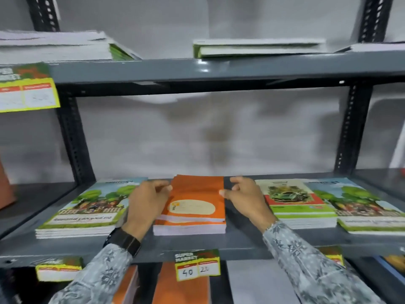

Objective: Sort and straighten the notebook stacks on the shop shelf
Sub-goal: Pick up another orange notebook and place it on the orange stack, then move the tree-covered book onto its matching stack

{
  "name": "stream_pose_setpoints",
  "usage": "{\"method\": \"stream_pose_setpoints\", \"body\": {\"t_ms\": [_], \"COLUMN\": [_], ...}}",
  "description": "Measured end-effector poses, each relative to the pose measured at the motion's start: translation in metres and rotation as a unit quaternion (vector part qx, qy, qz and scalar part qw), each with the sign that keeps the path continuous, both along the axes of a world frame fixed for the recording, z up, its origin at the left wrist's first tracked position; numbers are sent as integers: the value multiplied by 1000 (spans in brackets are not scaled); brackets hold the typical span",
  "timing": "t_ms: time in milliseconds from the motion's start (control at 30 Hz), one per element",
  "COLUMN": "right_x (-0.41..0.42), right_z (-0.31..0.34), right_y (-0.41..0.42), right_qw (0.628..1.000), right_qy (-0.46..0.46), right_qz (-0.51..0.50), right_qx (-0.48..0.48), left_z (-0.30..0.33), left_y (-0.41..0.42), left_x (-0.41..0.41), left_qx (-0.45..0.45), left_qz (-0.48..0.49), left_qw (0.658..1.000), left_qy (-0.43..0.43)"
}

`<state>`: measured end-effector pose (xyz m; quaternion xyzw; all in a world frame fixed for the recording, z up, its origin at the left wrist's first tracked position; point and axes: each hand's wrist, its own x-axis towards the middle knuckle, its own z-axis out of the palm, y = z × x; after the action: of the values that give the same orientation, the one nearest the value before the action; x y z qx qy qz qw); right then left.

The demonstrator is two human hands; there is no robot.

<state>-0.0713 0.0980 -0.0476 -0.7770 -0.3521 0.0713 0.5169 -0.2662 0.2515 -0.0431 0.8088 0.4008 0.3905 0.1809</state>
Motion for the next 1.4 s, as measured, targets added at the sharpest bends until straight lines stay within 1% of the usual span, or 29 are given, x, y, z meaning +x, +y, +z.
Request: {"method": "stream_pose_setpoints", "body": {"t_ms": [67,200,267,333,400,467,500,567,633,700,733,800,833,900,967,1033,1100,1167,1233,1300,1333,1400], "right_x": [16,70,102,136,178,219,234,255,269,279,281,284,285,287,290,293,299,303,305,306,309,314], "right_z": [14,39,47,49,44,38,35,27,15,7,5,3,2,2,5,9,8,7,4,4,5,9], "right_y": [-18,-71,-107,-139,-178,-213,-227,-248,-258,-260,-259,-256,-254,-252,-255,-259,-263,-268,-274,-281,-286,-295], "right_qw": [998,984,978,978,981,978,973,951,926,920,920,919,918,917,917,927,941,950,955,954,956,965], "right_qy": [-21,-72,-99,-121,-141,-153,-147,-116,-105,-99,-92,-80,-78,-79,-68,-36,12,62,114,146,147,129], "right_qz": [14,10,-8,-34,-82,-138,-157,-174,-153,-133,-133,-136,-138,-152,-163,-169,-171,-182,-203,-229,-234,-222], "right_qx": [63,160,184,166,102,-15,-88,-229,-328,-354,-357,-362,-365,-361,-357,-334,-293,-247,-184,-124,-99,-52], "left_z": [12,34,38,38,33,27,22,12,3,-3,-5,-11,-14,-19,-14,-7,-1,4,9,12,12,10], "left_y": [-20,-79,-112,-141,-178,-214,-230,-259,-280,-296,-304,-310,-310,-308,-312,-313,-311,-311,-311,-310,-310,-306], "left_x": [23,96,139,177,220,259,276,306,327,346,354,370,377,388,388,386,384,383,380,376,375,371], "left_qx": [20,-14,-27,-36,-54,-69,-70,-54,17,88,102,107,108,114,98,77,51,4,-57,-109,-145,-213], "left_qz": [-22,-147,-195,-232,-267,-299,-310,-320,-283,-219,-181,-116,-102,-93,-121,-137,-137,-144,-156,-169,-178,-209], "left_qw": [999,985,976,969,961,952,948,934,926,920,915,895,884,873,878,893,901,900,906,917,921,929], "left_qy": [-38,-92,-98,-79,-55,-9,32,147,251,314,346,418,443,465,453,422,409,412,390,345,314,217]}}
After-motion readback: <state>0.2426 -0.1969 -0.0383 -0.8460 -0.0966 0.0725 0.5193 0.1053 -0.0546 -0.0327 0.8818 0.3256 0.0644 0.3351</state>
